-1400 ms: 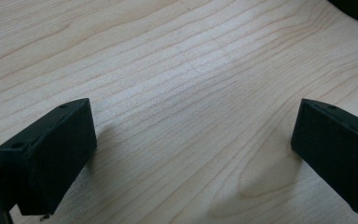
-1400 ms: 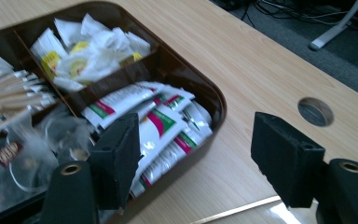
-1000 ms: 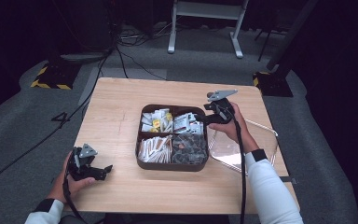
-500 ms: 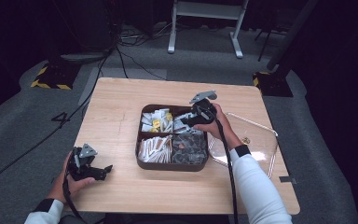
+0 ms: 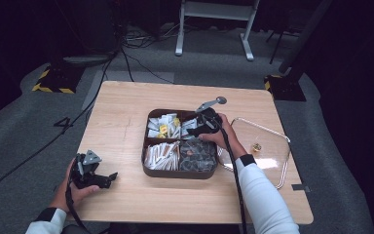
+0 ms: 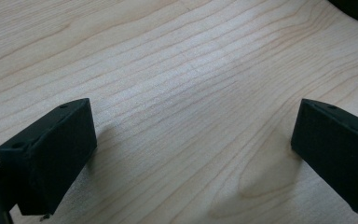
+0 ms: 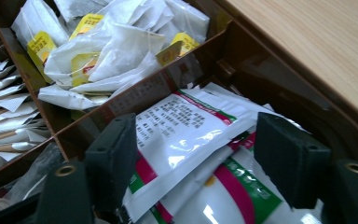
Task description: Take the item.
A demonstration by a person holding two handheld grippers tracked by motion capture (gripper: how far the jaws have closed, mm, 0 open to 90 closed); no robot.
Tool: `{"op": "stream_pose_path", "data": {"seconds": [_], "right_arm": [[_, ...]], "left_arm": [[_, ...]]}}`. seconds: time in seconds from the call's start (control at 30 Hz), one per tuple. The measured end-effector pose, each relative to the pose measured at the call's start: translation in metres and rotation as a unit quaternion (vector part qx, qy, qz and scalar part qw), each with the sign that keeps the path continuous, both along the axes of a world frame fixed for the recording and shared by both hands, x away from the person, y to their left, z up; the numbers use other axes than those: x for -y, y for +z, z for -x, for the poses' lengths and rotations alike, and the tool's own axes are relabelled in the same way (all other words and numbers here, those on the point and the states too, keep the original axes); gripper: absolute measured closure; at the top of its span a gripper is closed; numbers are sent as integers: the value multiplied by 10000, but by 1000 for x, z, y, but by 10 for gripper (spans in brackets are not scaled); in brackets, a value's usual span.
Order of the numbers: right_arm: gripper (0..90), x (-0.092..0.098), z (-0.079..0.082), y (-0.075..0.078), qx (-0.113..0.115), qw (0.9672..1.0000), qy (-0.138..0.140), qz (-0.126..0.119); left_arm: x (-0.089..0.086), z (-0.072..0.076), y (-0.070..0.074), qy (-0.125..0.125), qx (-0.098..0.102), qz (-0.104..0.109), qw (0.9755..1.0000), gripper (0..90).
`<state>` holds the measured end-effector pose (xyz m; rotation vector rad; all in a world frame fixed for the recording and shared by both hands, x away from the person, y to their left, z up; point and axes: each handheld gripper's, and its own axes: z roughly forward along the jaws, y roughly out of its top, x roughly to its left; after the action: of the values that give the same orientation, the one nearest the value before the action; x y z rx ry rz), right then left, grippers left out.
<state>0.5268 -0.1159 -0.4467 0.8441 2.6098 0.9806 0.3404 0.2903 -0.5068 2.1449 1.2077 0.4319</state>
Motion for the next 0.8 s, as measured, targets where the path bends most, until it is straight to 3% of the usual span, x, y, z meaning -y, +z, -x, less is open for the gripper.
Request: {"op": "stream_pose_path", "data": {"seconds": [0.13, 0.43, 0.57, 0.8], "right_arm": [[321, -5, 5, 2, 187, 9998, 70, 2], [341, -18, 9, 10, 330, 9991, 266, 18], [475, -26, 7, 3, 145, 9994, 296, 111], [703, -26, 5, 3, 101, 9996, 243, 56]], "left_arm": [[0, 0, 0, 0, -2, 1, 10000, 2], [0, 0, 0, 0, -3, 1, 10000, 2], [0, 0, 0, 0, -9, 6, 10000, 3], [0, 0, 0, 5, -7, 14, 10000, 3]]}}
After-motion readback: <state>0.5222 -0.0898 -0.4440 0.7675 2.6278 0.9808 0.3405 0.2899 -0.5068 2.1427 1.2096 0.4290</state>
